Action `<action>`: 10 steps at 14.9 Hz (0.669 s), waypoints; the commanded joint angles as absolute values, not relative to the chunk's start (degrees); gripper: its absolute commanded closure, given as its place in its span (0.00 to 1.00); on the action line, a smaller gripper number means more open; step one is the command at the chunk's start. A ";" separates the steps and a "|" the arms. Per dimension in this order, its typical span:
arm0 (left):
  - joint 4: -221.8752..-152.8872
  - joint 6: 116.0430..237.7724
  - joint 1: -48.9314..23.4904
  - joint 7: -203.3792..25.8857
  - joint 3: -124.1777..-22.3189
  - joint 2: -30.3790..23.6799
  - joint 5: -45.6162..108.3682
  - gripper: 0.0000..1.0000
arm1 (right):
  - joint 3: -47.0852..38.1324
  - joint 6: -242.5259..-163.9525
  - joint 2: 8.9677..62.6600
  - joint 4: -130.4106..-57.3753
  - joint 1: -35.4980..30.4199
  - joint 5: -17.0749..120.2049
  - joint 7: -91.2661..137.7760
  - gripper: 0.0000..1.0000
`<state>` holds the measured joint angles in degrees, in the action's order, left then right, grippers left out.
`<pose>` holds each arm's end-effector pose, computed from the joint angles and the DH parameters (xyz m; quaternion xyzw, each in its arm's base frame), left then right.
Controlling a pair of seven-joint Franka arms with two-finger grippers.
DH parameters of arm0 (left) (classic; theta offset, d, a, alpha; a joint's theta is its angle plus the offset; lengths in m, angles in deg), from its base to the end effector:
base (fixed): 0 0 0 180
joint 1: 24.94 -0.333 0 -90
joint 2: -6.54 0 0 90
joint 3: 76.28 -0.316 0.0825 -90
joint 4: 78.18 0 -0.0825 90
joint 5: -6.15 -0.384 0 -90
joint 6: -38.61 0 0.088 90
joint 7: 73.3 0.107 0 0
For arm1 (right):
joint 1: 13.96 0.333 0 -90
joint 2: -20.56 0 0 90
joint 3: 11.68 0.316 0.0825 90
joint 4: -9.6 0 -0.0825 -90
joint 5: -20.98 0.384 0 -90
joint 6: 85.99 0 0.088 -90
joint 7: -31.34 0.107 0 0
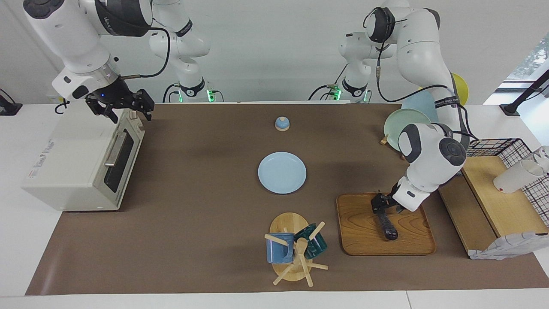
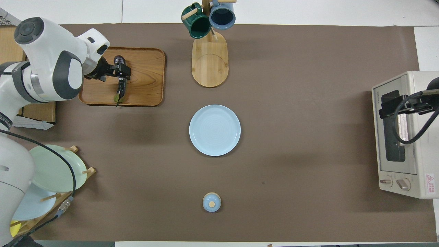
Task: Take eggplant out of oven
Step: 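Open the left gripper and withdraw it from the tray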
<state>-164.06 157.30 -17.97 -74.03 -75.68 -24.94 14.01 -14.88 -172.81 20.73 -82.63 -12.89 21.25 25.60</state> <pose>0.6981 -0.0987 0.3518 0.9976 -0.0266 0.0069 0.0639 0.5474 -0.0198 0.6001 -0.9983 -0.0315 0.0484 0.0056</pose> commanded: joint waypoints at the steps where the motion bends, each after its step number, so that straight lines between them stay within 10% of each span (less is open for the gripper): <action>1: -163.52 154.02 -18.52 -73.74 -75.75 -21.17 13.27 0.00 | -15.02 -173.09 20.82 -82.08 -12.91 21.33 26.33 0.00; 10: -166.77 138.82 -19.66 -73.57 -77.42 -5.61 8.88 0.00 | -14.93 -173.27 20.82 -82.08 -12.82 20.98 26.33 0.00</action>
